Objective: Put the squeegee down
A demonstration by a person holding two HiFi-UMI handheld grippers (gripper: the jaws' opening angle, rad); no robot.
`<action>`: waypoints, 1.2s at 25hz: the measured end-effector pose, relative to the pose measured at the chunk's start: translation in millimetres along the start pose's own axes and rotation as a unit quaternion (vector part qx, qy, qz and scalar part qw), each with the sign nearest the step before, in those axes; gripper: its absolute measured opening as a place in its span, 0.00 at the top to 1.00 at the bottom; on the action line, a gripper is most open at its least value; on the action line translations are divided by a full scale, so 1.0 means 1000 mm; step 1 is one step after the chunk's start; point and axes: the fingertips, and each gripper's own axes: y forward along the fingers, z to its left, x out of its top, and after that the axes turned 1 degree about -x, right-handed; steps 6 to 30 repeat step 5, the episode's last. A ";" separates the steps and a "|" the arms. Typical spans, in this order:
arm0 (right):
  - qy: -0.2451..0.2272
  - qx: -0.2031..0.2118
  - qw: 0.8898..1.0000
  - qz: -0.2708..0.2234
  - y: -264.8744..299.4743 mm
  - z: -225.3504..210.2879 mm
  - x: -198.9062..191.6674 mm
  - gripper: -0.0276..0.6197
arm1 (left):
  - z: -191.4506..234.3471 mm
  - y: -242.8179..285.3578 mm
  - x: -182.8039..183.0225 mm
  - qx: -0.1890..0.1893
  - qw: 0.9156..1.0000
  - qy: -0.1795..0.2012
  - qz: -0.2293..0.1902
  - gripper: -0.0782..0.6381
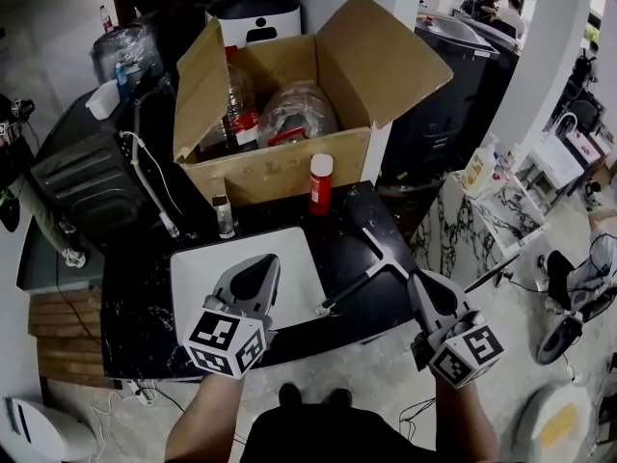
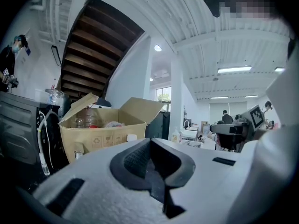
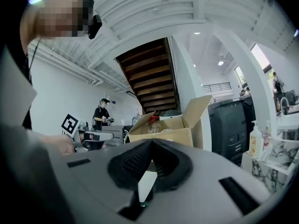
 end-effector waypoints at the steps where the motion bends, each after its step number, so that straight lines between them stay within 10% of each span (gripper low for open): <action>1: 0.000 0.001 1.000 -0.002 0.000 0.000 0.002 0.95 | 0.000 0.000 0.001 -0.001 1.000 0.000 -0.001 0.88; 30: -0.005 0.002 1.000 -0.008 -0.001 -0.002 0.011 0.95 | -0.004 0.000 0.007 -0.007 1.000 0.002 -0.005 0.88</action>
